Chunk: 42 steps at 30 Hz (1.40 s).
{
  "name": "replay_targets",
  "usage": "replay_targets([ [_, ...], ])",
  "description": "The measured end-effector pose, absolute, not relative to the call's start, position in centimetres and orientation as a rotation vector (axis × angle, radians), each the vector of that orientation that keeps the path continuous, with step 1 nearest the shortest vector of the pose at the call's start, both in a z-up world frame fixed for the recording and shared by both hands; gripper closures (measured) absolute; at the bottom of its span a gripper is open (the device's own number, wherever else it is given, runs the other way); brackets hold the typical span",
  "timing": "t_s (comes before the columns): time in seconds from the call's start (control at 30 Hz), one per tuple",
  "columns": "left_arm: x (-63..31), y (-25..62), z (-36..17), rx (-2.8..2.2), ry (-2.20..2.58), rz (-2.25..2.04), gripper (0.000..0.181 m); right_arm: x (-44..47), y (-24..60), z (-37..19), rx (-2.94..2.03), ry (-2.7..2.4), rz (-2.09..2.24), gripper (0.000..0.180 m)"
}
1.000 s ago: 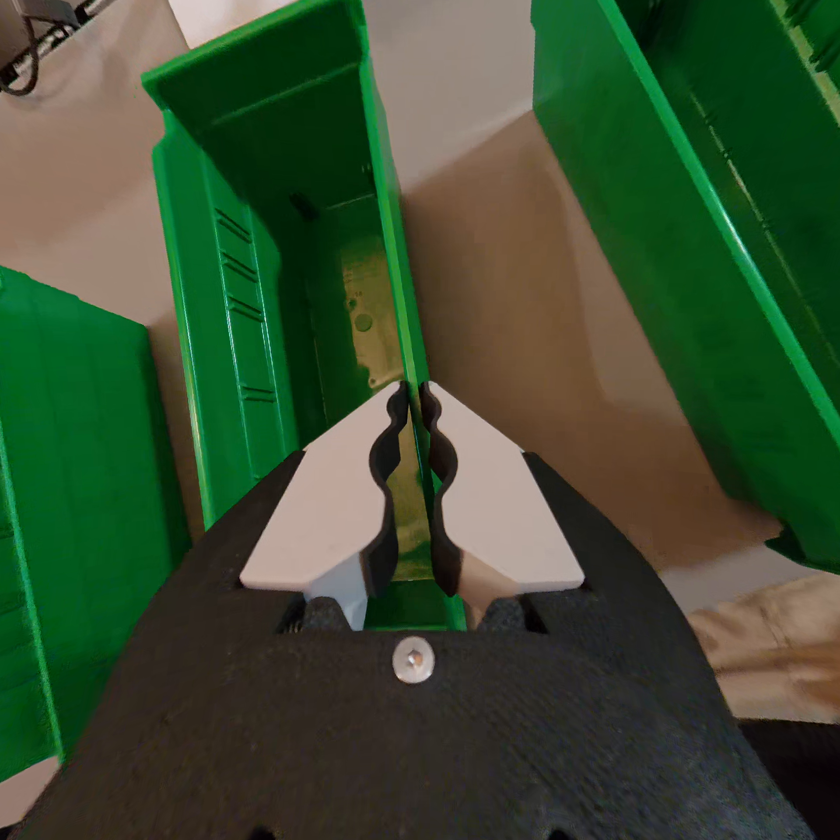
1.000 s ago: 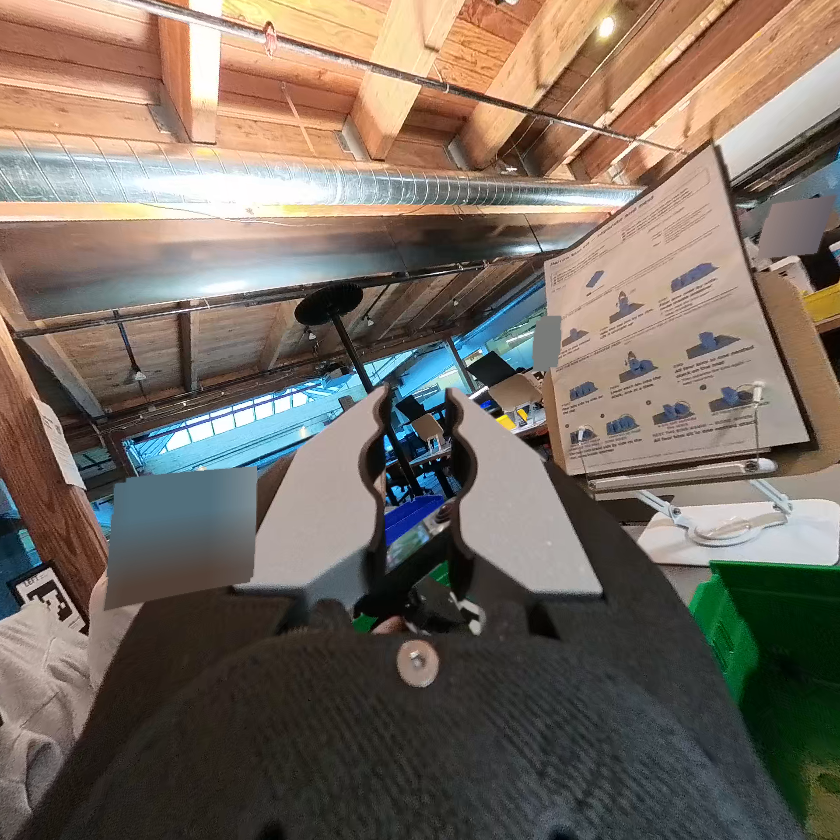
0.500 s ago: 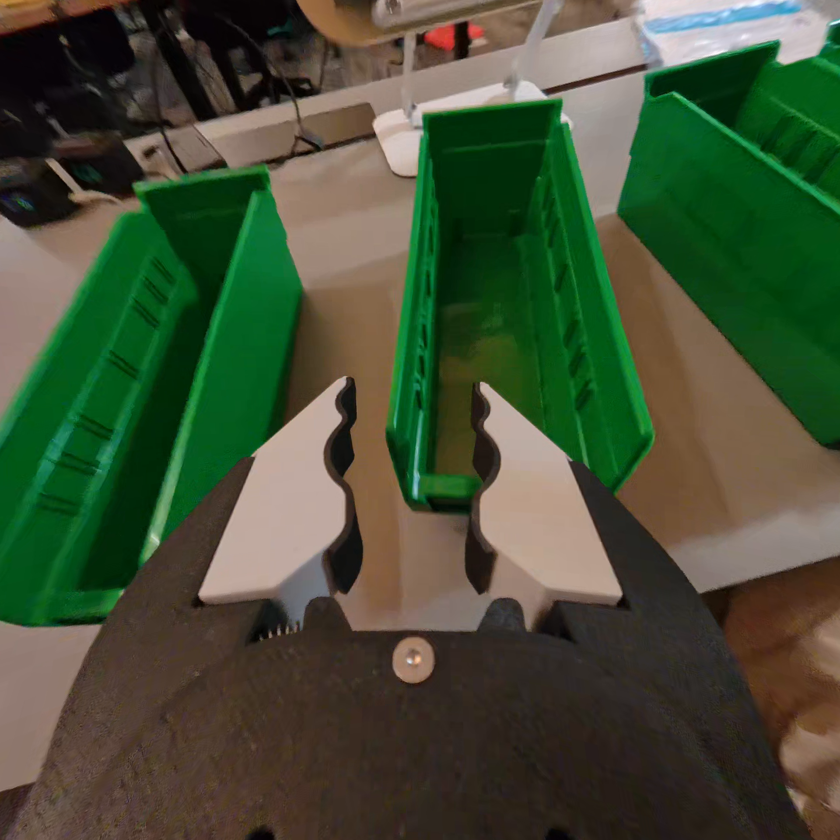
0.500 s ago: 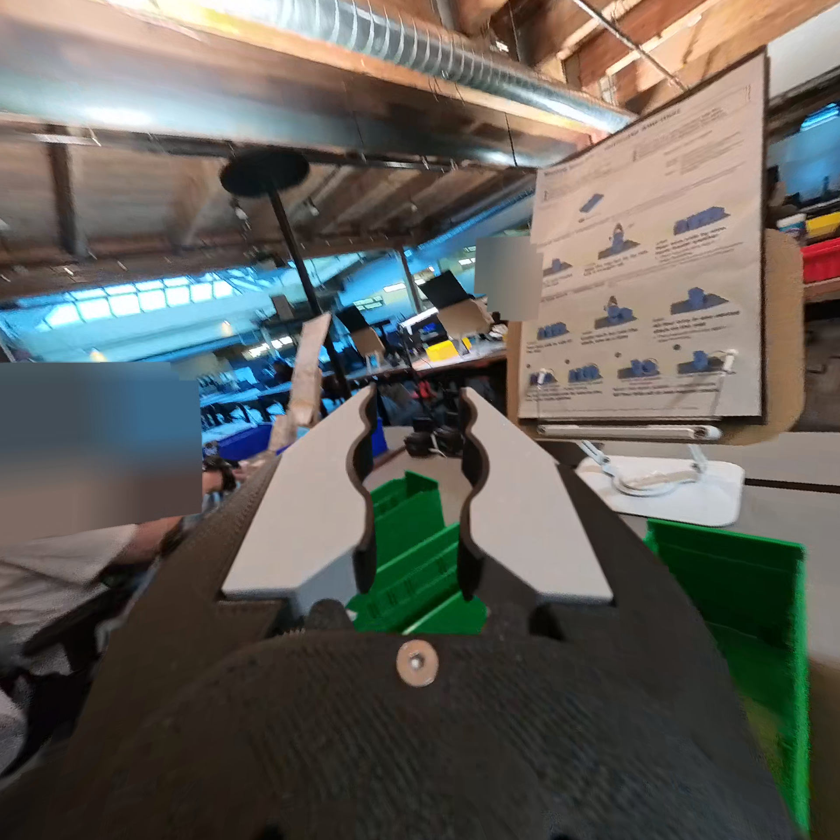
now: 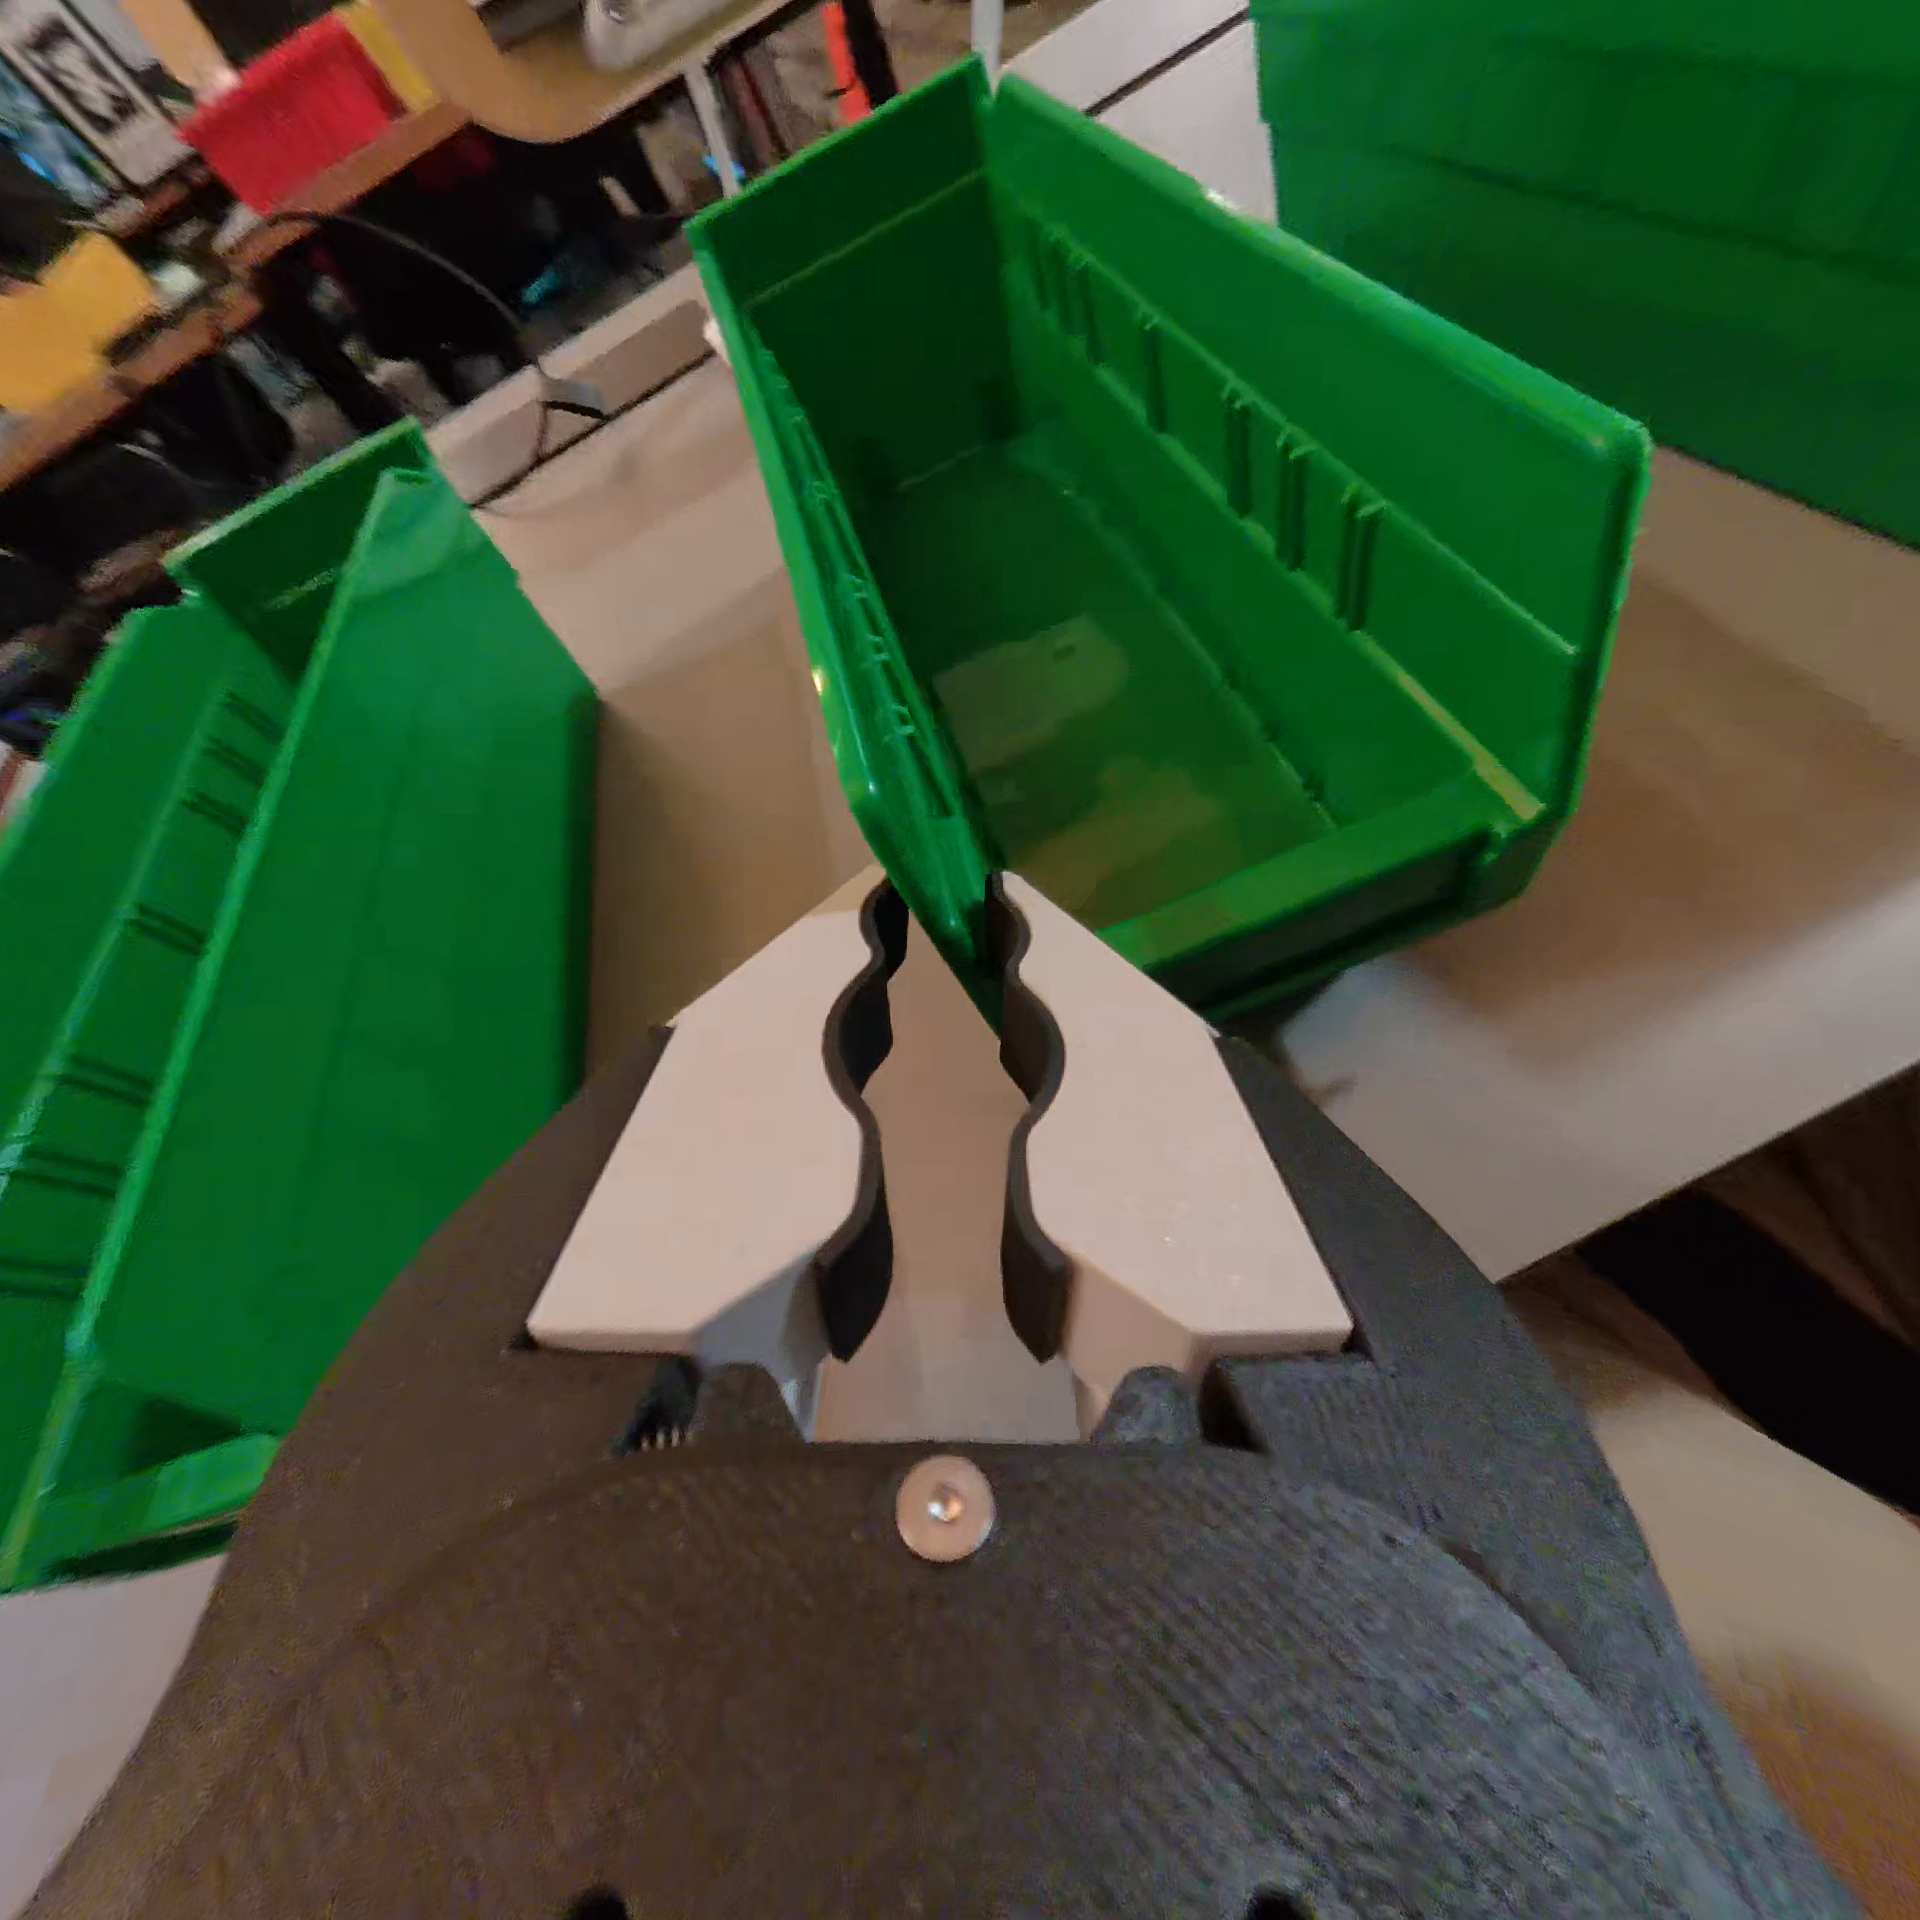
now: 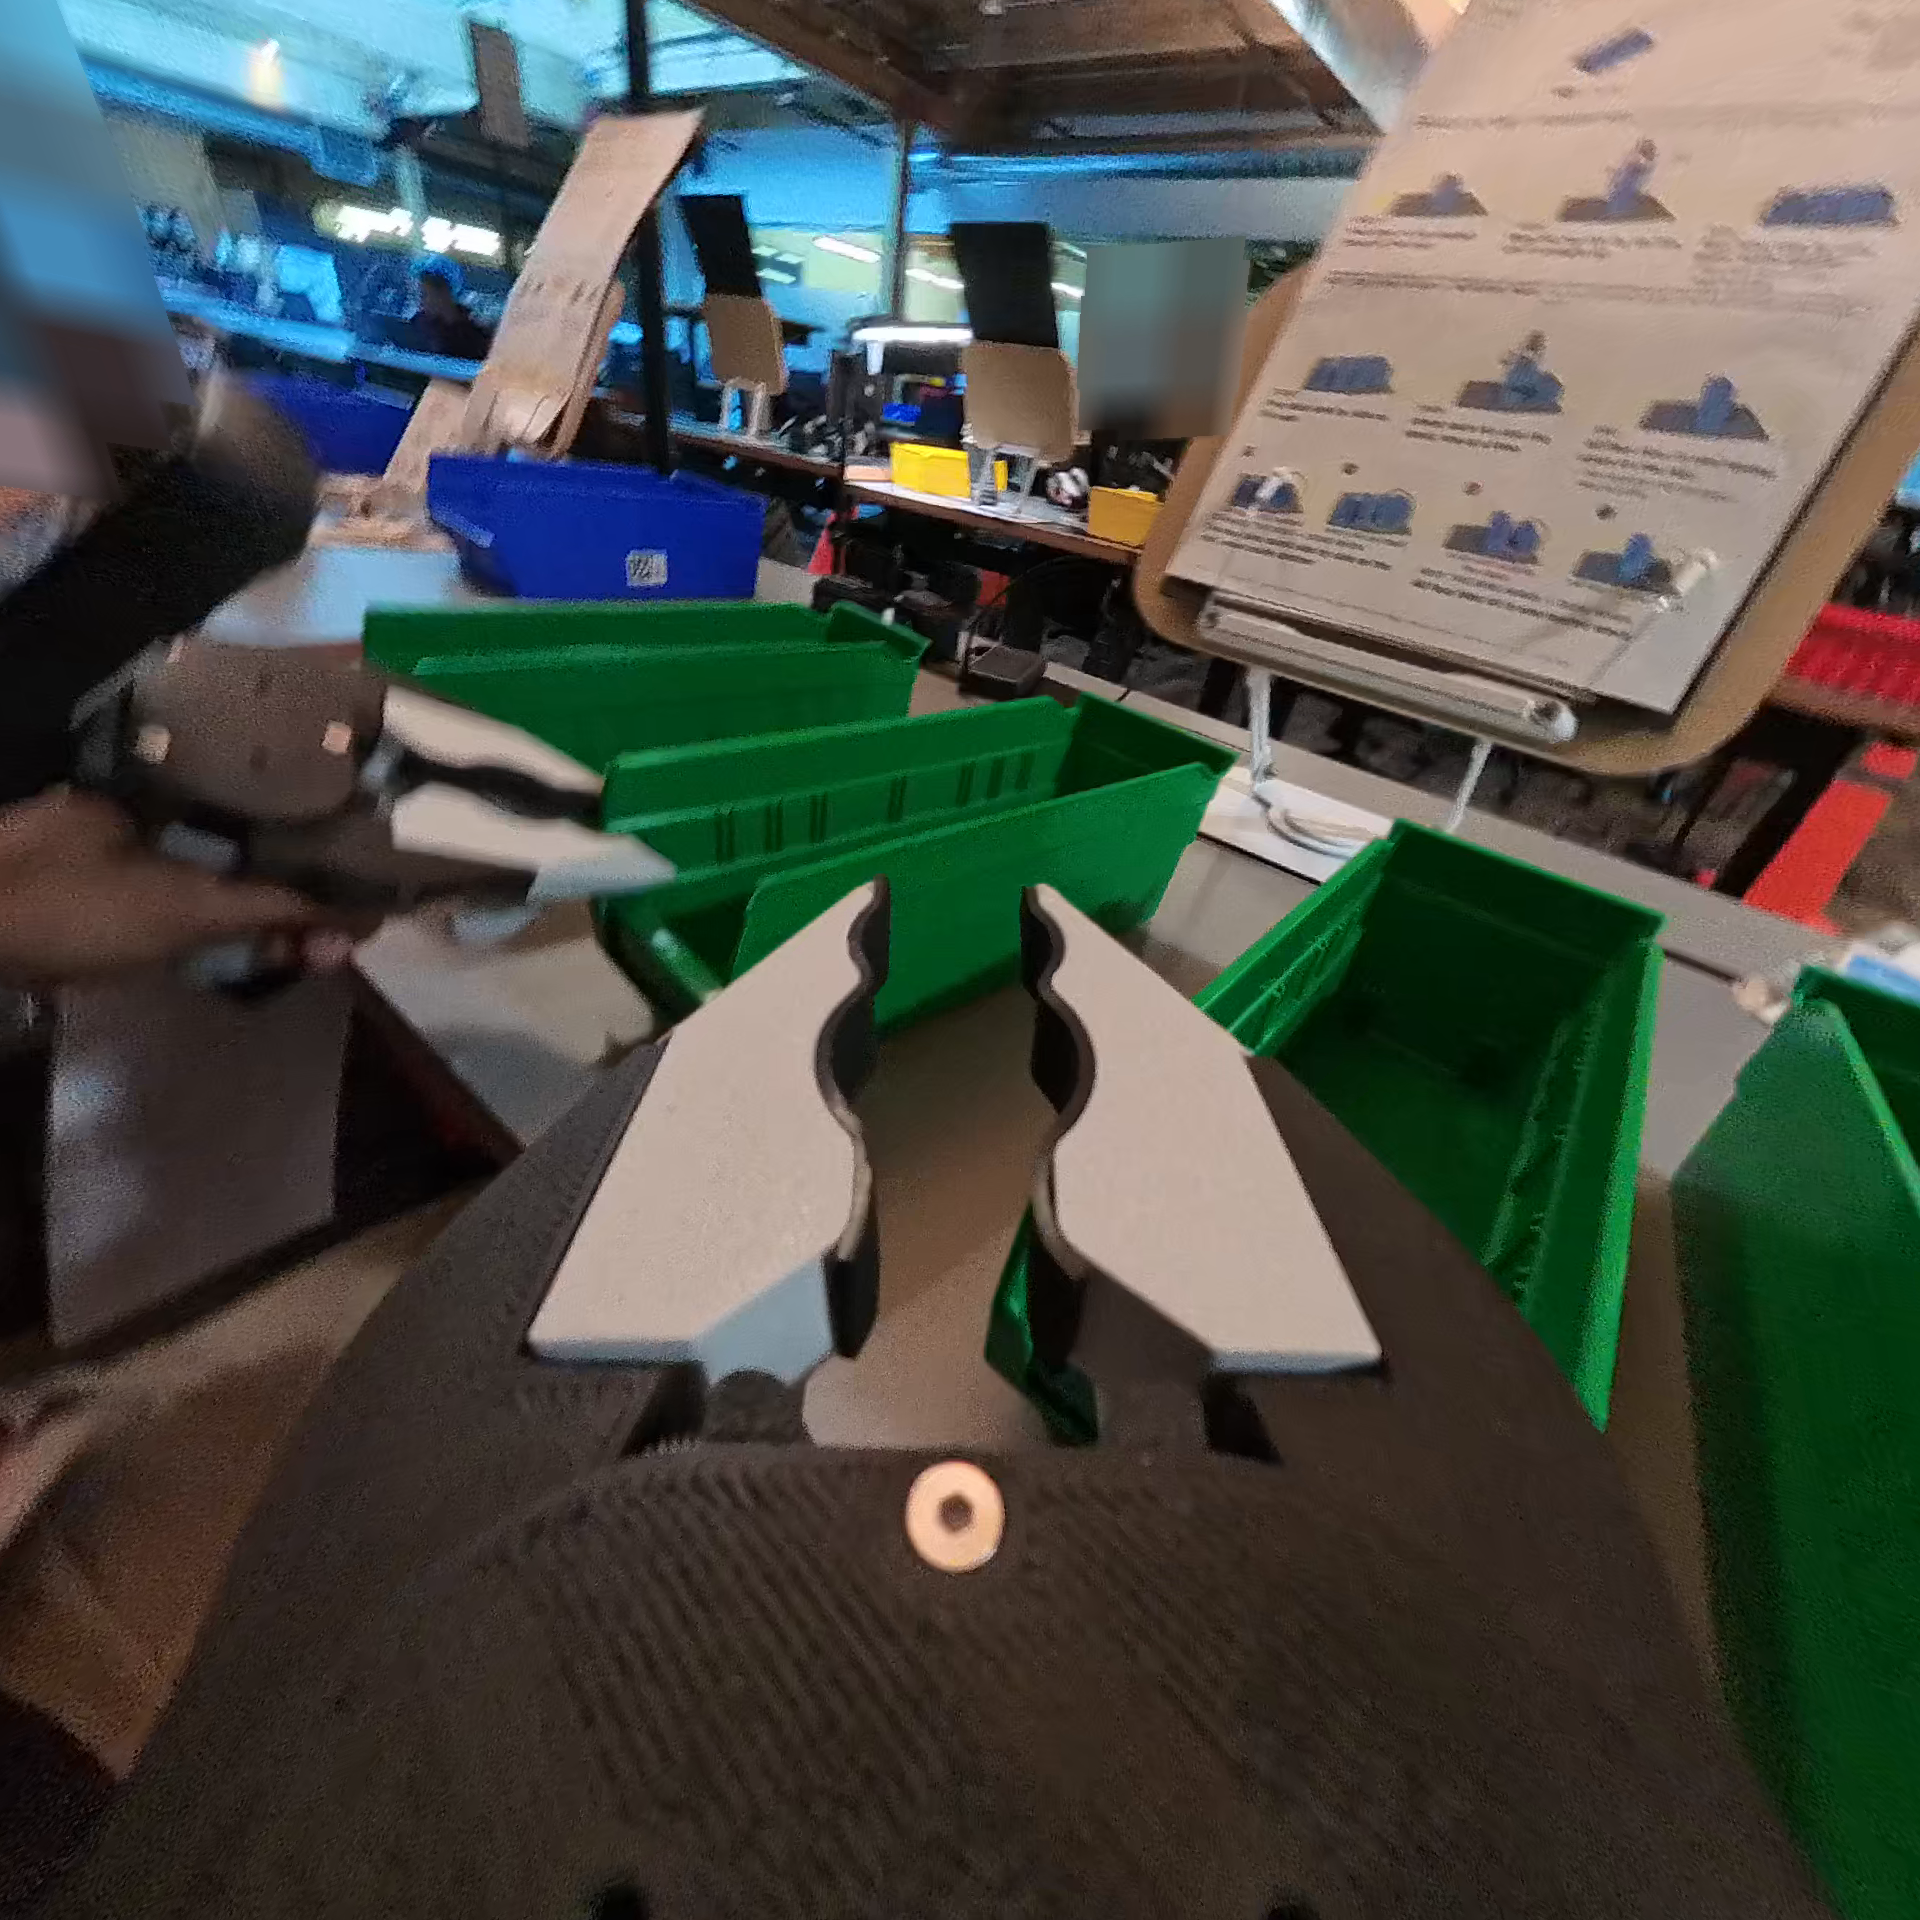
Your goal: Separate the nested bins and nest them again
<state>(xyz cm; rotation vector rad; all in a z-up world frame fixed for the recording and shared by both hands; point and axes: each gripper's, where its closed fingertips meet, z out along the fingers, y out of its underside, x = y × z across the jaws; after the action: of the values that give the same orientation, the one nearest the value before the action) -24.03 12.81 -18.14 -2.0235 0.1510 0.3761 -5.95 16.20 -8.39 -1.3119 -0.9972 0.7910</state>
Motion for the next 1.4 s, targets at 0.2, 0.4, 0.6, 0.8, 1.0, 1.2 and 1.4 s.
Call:
replay_targets([
  [0.2, -23.3, 12.8, -16.8, -1.971, 0.175, 0.396, 0.145, -5.1, 14.7, -7.5, -1.222, -1.001, 0.839, 0.160],
  [0.4, -27.1, 10.5, -10.1, -1.636, -0.050, 0.588, 0.122, -6.3, 14.4, -9.8, -1.348, -0.991, 1.004, 0.159],
  [0.6, -34.2, 6.4, -8.7, -1.553, -0.245, 0.772, 0.124, -7.6, 13.4, -10.9, -1.344, -1.053, 0.977, 0.161],
  [0.8, -36.3, 7.0, -16.2, -1.913, -0.322, 0.615, 0.169, -8.6, 12.8, -11.6, -1.392, -1.070, 1.069, 0.161],
  [1.0, -34.1, 7.3, -16.2, -1.915, -0.244, 0.593, 0.174, -8.9, 12.5, -11.5, -1.395, -1.073, 1.121, 0.162],
  [1.2, -33.3, 7.9, -16.1, -1.873, -0.154, 0.637, 0.174, -9.8, 11.5, -12.7, -1.433, -1.137, 1.159, 0.163],
  [1.4, -33.6, 8.9, -16.2, -1.865, -0.147, 0.675, 0.173, -10.2, 10.7, -13.5, -1.461, -1.176, 1.185, 0.163],
])
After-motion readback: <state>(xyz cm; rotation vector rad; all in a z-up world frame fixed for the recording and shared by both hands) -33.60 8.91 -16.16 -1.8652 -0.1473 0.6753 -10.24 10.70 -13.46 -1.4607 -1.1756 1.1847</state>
